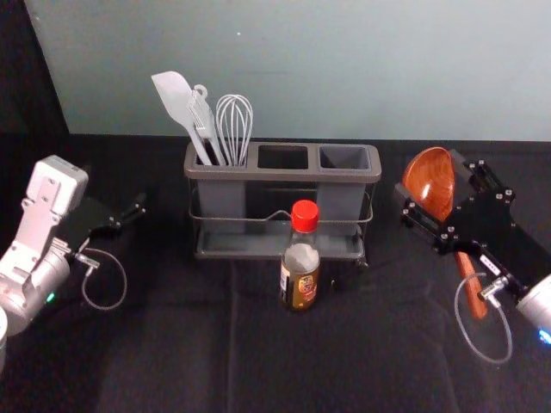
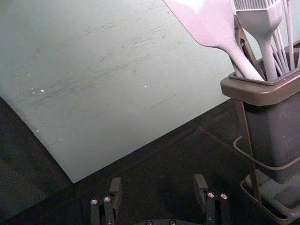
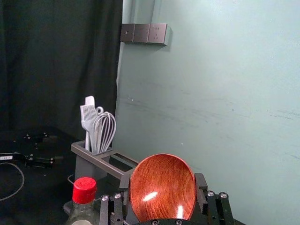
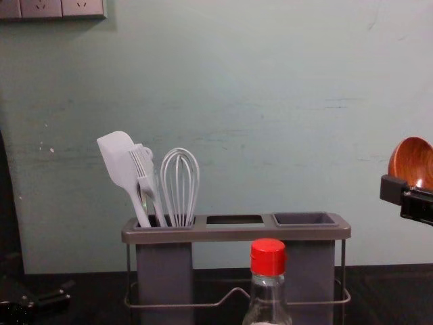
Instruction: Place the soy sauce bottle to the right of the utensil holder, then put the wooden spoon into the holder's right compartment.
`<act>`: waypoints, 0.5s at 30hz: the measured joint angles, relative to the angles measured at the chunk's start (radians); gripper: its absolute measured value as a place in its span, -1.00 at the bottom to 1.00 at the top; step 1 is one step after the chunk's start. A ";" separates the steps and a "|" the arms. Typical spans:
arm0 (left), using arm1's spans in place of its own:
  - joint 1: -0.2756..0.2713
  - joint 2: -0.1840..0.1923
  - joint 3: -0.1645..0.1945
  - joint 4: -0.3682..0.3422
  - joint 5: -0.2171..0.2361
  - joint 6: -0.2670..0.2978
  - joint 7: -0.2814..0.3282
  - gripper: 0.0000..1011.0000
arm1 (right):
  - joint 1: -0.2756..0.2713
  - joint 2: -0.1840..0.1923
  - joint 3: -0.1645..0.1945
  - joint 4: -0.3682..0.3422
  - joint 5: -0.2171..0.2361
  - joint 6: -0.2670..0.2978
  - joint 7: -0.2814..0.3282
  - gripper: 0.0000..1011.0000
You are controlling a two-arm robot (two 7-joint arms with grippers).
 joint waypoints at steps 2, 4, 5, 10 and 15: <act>0.000 0.000 0.000 0.000 0.000 0.000 0.000 0.99 | 0.000 0.000 0.000 0.000 0.000 0.000 0.000 0.66; 0.000 0.000 0.000 0.000 0.000 0.000 0.000 0.99 | 0.000 0.000 -0.001 0.000 0.000 0.001 0.000 0.66; 0.000 0.000 0.000 0.000 0.000 0.000 0.000 0.99 | 0.000 0.000 -0.001 0.001 0.000 0.001 0.000 0.66; 0.000 0.000 0.000 0.000 0.000 0.000 0.000 0.99 | 0.001 0.001 -0.001 0.001 0.000 0.001 0.000 0.66; 0.000 0.000 0.000 0.000 0.000 0.000 0.000 0.99 | 0.001 0.001 -0.002 0.001 -0.001 0.002 0.000 0.66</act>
